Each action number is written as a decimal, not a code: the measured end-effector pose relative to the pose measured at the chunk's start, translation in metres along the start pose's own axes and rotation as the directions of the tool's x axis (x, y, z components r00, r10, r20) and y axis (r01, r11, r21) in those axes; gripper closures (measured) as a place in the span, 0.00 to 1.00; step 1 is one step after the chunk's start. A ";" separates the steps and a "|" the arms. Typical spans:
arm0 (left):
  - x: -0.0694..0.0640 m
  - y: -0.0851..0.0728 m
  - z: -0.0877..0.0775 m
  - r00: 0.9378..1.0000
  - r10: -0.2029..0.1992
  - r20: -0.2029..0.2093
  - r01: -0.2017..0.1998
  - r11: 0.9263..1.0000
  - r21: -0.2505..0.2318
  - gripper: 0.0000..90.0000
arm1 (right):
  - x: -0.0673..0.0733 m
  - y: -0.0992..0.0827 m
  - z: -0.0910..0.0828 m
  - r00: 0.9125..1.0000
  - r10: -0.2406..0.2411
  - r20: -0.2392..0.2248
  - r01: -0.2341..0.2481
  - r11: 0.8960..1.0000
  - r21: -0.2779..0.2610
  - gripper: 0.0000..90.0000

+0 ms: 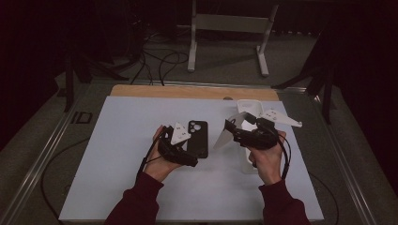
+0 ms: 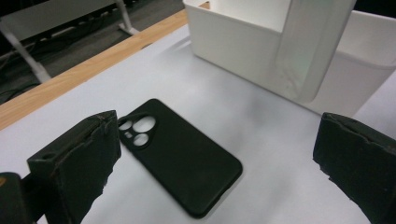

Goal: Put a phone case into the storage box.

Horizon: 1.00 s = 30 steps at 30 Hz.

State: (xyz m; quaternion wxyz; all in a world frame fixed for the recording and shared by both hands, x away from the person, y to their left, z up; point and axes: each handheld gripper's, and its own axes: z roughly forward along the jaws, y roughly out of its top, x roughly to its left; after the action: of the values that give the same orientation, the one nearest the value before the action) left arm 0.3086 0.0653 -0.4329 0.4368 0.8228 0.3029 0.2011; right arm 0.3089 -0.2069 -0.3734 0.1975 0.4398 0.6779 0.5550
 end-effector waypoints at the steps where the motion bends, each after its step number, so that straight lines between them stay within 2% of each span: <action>1: 0.001 0.000 -0.001 1.000 -0.002 -0.005 0.002 1.000 0.001 0.00 | 0.000 0.001 0.000 1.000 -0.004 0.002 0.004 1.000 -0.002 0.19; 8: 0.007 -0.002 -0.005 1.000 -0.012 -0.027 0.012 1.000 -0.001 0.00 | -0.002 0.006 0.002 1.000 -0.014 0.016 0.014 1.000 -0.003 0.19; 9: 0.012 -0.004 -0.009 0.999 -0.019 -0.037 0.019 1.000 -0.006 0.00 | -0.002 0.006 0.002 1.000 -0.014 0.016 0.014 1.000 -0.003 0.19; 16: 0.018 -0.007 -0.014 0.999 -0.021 -0.045 0.021 1.000 -0.005 0.00 | -0.005 0.011 0.004 0.999 -0.033 0.041 0.033 0.999 -0.003 0.19; 30: 0.033 -0.016 -0.026 0.995 -0.045 -0.088 0.045 0.999 -0.005 0.00 | -0.015 0.017 0.007 0.996 -0.035 0.077 0.035 0.999 -0.008 0.19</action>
State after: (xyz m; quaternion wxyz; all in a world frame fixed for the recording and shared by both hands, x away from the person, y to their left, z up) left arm 0.3126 0.1102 -0.4298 0.4289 0.8054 0.3398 0.2277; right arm 0.3287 -0.2150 -0.3626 0.2352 0.4480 0.6748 0.5373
